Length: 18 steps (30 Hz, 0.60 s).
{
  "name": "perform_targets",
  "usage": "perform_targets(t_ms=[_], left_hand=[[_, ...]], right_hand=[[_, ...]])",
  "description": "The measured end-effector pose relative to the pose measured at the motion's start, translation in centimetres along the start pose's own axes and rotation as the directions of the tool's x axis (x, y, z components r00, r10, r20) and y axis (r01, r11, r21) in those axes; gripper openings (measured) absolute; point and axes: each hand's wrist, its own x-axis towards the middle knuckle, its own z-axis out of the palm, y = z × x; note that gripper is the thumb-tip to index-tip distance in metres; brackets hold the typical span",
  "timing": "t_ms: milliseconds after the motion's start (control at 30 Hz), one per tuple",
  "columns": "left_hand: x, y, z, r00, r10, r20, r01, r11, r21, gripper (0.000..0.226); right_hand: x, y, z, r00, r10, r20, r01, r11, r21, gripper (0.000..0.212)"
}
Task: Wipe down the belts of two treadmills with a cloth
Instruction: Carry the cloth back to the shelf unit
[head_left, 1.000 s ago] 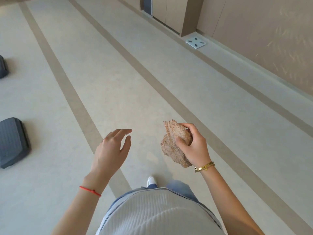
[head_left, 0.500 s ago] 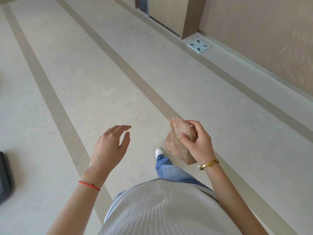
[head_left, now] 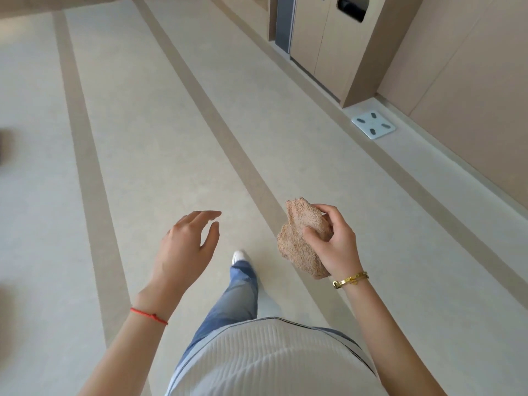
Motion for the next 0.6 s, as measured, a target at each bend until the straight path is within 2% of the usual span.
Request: perform_targets(t_ms=[267, 400, 500, 600], left_hand=[[20.9, -3.5, 2.8, 1.000, 0.025, 0.010, -0.025, 1.000, 0.013, 0.024], [32.7, -4.0, 3.1, 0.995, 0.086, 0.045, -0.087, 0.996, 0.031, 0.023], [41.0, -3.9, 3.5, 0.990, 0.125, 0.067, -0.128, 0.991, 0.040, 0.033], [48.5, -3.7, 4.6, 0.982, 0.150, 0.111, -0.156, 0.987, 0.044, 0.026]], right_hand=[[20.8, -0.6, 4.8, 1.000, -0.003, 0.010, 0.003, 1.000, 0.002, 0.040], [32.4, -2.4, 6.4, 1.000, -0.004, -0.024, 0.005, 0.999, 0.033, 0.040], [39.8, -3.4, 7.1, 0.998, -0.001, -0.067, 0.003, 0.999, 0.033, 0.040], [45.8, -3.6, 7.2, 0.994, 0.032, -0.105, -0.028, 0.999, 0.043, 0.039]])
